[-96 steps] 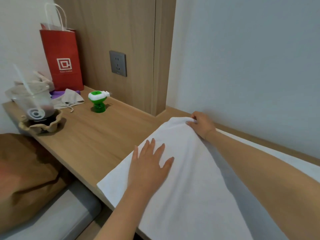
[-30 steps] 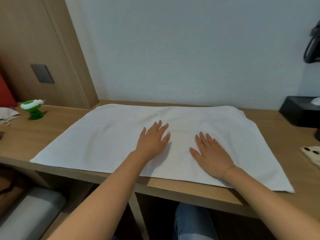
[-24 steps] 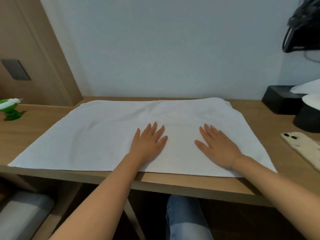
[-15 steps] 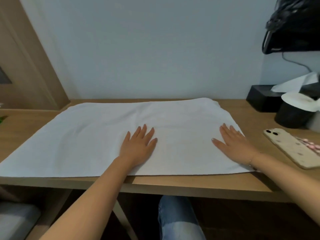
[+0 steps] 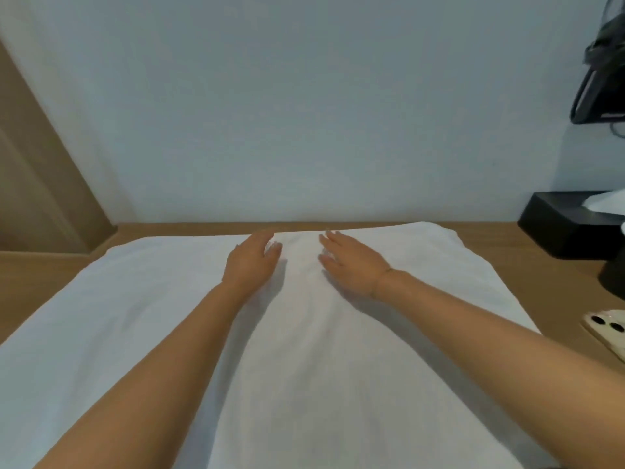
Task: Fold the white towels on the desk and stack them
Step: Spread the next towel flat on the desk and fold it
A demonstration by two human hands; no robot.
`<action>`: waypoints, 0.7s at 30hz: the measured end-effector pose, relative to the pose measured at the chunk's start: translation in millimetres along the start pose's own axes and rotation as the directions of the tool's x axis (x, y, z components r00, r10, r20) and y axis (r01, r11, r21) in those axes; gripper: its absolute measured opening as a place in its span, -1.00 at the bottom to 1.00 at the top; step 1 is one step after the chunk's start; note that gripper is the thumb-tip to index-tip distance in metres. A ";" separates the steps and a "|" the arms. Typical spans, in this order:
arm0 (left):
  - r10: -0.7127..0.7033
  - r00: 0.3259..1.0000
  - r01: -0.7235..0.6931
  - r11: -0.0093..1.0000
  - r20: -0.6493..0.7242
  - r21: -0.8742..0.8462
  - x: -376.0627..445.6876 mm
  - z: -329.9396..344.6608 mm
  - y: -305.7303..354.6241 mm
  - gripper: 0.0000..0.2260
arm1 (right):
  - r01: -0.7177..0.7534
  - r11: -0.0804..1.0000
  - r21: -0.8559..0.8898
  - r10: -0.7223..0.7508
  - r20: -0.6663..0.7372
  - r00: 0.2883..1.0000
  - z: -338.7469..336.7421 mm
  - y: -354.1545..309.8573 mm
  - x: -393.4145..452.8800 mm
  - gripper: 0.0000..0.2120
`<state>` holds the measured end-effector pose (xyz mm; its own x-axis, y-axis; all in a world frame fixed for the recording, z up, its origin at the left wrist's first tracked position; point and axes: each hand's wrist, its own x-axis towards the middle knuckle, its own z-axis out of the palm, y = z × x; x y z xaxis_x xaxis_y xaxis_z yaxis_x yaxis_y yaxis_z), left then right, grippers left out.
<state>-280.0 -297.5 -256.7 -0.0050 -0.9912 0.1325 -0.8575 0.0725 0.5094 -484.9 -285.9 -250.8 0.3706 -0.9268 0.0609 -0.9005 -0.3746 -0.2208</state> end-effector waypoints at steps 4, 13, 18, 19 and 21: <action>-0.050 0.993 0.015 0.954 0.110 0.299 18.8 24.4 -36.1 -0.49 | -0.046 0.997 -0.056 0.051 0.080 0.995 40.6 10.2 34.2 -0.42; -0.079 0.990 0.028 0.920 0.115 0.392 28.7 24.0 -48.1 -0.42 | -0.288 0.943 -0.169 0.298 0.034 0.954 15.9 138.2 -13.1 -0.33; -0.149 0.981 0.083 0.902 0.125 0.423 24.2 25.9 -22.0 -0.48 | -0.340 0.931 -0.135 0.349 0.047 0.936 7.7 170.3 -37.5 -0.31; -0.111 0.988 0.056 0.906 0.108 0.419 23.9 32.1 -6.8 -0.50 | -0.336 0.933 -0.132 0.344 0.045 0.938 8.0 169.9 -36.4 -0.31; 0.031 0.993 -0.075 0.912 0.114 0.403 20.3 51.3 30.2 -0.51 | -0.329 0.934 -0.138 0.337 0.038 0.941 9.0 169.0 -35.0 -0.31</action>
<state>-332.4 -321.2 -282.2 -0.0904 -0.9946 0.0508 -0.9891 0.0956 0.1120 -648.0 -316.5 -298.9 0.0535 -0.9971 -0.0545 -0.9946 -0.0483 -0.0919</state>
